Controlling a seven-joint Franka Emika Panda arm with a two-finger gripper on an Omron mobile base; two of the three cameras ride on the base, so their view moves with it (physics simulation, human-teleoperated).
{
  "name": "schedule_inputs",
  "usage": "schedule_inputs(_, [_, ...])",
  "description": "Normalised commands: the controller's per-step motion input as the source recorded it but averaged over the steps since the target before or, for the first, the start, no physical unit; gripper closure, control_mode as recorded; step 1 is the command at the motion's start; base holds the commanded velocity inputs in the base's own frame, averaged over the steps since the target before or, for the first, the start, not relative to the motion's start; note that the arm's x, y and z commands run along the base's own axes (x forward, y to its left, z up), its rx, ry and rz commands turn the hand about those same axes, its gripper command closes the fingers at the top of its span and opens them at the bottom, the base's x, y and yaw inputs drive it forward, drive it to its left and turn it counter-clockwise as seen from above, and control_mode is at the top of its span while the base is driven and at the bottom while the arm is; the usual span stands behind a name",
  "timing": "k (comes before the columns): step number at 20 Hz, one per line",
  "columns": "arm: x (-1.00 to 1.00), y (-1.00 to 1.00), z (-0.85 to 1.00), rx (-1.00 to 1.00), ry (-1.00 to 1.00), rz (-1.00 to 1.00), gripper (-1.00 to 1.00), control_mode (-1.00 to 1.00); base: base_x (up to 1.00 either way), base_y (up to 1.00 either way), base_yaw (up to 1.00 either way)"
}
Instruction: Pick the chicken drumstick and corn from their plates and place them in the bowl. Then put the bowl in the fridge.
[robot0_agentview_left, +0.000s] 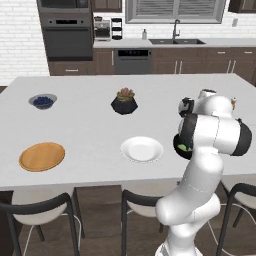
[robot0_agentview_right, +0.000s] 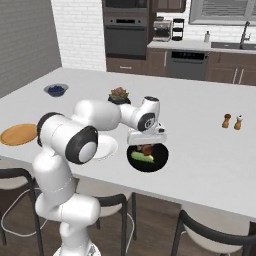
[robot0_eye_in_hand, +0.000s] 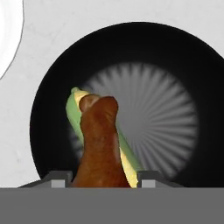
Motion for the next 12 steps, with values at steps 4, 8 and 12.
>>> schedule_inputs(4, [0.12,0.00,-0.51,0.00,0.03,0.00,1.00,-1.00,0.00,0.00,0.00])
schedule_inputs(8, [0.25,0.00,-0.41,0.00,0.03,0.00,1.00,-1.00,0.00,0.00,0.00])
schedule_inputs(12, [0.12,0.04,-0.20,0.00,0.00,0.00,-1.00,-1.00,0.00,0.00,0.00])
